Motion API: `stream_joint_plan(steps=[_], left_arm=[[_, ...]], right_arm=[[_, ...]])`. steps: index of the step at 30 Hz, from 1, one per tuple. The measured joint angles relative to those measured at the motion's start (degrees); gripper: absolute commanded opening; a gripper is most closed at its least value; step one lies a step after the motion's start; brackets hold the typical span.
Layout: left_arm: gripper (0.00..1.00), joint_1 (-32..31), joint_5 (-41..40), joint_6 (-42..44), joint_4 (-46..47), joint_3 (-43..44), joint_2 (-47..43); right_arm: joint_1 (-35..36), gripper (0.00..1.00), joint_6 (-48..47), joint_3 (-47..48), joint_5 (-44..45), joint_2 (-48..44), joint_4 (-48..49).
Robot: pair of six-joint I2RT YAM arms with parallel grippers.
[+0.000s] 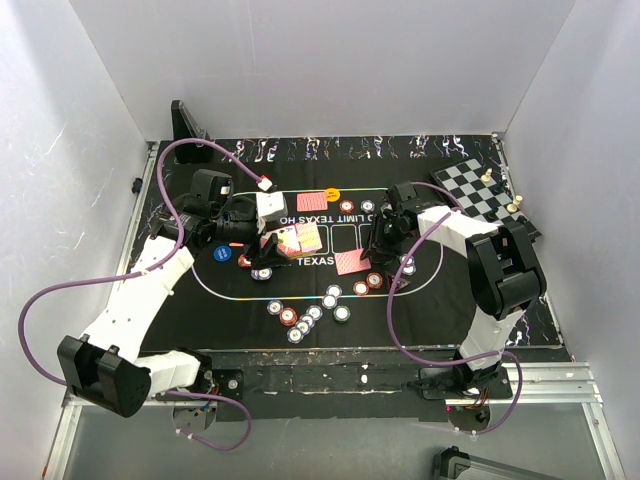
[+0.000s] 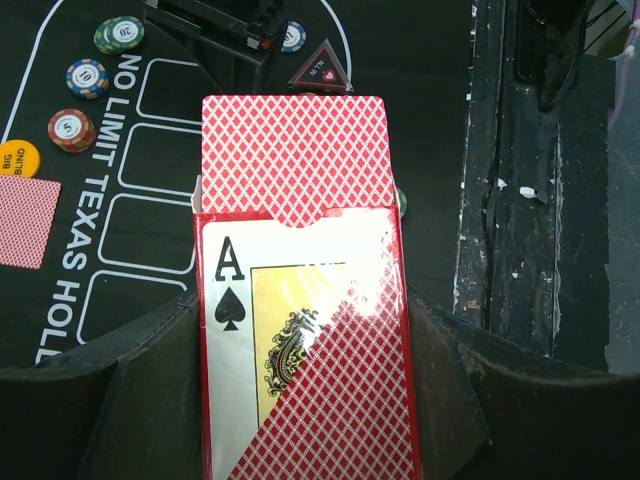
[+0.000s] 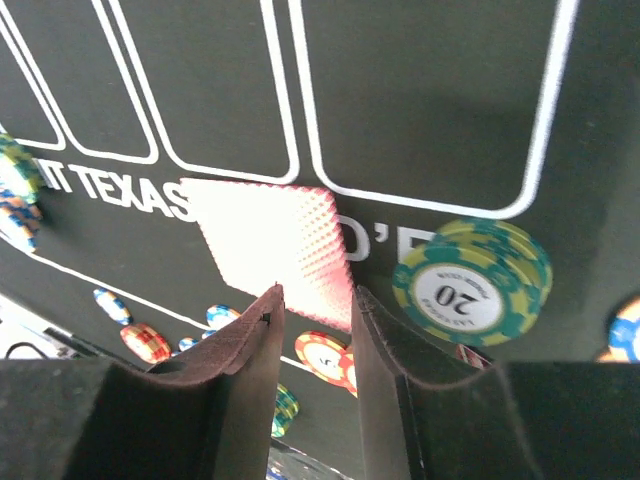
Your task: Distribute texas hold em gaming equipment
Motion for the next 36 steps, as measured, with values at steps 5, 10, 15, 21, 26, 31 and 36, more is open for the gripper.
stream_joint_plan(steps=[5, 10, 15, 21, 26, 31, 36], left_arm=[[0.0, 0.0, 0.15, 0.26, -0.22, 0.0, 0.0], [0.0, 0.0, 0.24, 0.28, -0.22, 0.0, 0.0], [0.0, 0.0, 0.24, 0.28, -0.22, 0.0, 0.0], [0.0, 0.0, 0.24, 0.22, -0.22, 0.0, 0.0], [0.0, 0.0, 0.22, -0.04, -0.22, 0.0, 0.0], [0.0, 0.0, 0.17, -0.24, -0.22, 0.0, 0.0], [0.0, 0.07, 0.24, -0.5, -0.17, 0.0, -0.02]], right_arm=[[0.04, 0.44, -1.03, 1.73, 4.42, -0.52, -4.7], [0.5, 0.45, -1.38, 4.28, 6.8, -3.69, -6.14], [3.41, 0.45, -2.03, 9.35, 6.73, -2.95, -5.25], [9.57, 0.45, -3.61, 16.02, 7.39, 5.68, -3.13], [10.62, 0.45, -3.87, 15.76, 7.89, 9.09, -2.25], [10.43, 0.44, -3.74, 13.53, 8.85, 9.16, 0.17], [10.51, 0.44, -3.78, 11.69, 8.85, 9.16, 0.72]])
